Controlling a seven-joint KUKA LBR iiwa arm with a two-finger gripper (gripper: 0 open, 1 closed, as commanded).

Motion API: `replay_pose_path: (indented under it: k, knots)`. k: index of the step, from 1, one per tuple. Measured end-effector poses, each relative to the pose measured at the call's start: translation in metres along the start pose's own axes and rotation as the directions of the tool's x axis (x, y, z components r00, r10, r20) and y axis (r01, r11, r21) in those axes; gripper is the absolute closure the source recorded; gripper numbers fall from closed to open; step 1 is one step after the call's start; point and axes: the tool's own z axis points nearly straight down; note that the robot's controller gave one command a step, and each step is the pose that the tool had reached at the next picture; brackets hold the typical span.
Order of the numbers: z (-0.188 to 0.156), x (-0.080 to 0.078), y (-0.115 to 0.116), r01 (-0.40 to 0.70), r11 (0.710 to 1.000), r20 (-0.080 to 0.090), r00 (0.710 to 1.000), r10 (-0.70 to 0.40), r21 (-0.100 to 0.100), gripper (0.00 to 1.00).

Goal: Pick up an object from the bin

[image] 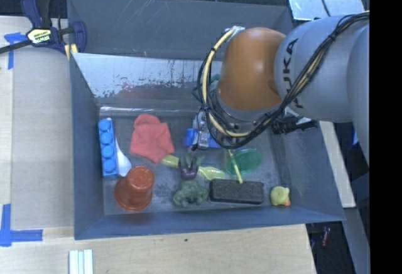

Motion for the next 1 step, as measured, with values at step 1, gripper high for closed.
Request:
replay_pose_path:
  k: [1]
  knots:
    - [-0.0758,0.0070,0.0010,0.065,0.998,0.003,0.998,-0.065,0.000,1.00]
